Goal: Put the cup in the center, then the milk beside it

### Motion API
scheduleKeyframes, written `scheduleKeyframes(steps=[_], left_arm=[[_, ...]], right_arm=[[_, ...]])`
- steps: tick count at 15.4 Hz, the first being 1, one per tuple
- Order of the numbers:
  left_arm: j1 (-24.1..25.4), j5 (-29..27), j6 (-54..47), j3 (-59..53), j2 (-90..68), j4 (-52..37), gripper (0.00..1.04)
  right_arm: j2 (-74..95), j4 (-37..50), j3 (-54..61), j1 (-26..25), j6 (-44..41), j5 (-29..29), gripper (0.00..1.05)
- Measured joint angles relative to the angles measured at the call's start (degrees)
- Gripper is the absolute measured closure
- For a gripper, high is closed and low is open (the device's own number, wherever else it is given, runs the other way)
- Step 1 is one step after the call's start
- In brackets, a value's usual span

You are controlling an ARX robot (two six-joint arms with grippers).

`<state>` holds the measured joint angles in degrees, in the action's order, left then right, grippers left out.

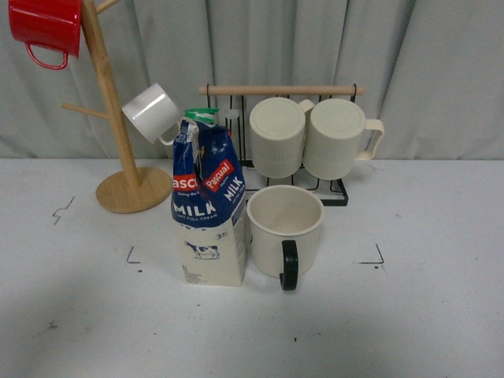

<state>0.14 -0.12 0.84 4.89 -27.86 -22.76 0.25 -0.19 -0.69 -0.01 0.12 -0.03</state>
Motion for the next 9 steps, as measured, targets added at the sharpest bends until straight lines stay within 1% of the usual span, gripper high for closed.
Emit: scheduleKeyframes(steps=[8, 9], left_arm=[[-0.28, 0.09, 0.0, -2.64, 8.66, 5.66, 1.03], [-0.28, 0.11, 0.0, -4.28, 9.57, 4.02, 1.03]], right_arm=[[0.0, 0.0, 0.0, 0.0, 0.0, 0.02, 0.06], [0.0, 0.0, 0.0, 0.0, 0.0, 0.02, 0.06]])
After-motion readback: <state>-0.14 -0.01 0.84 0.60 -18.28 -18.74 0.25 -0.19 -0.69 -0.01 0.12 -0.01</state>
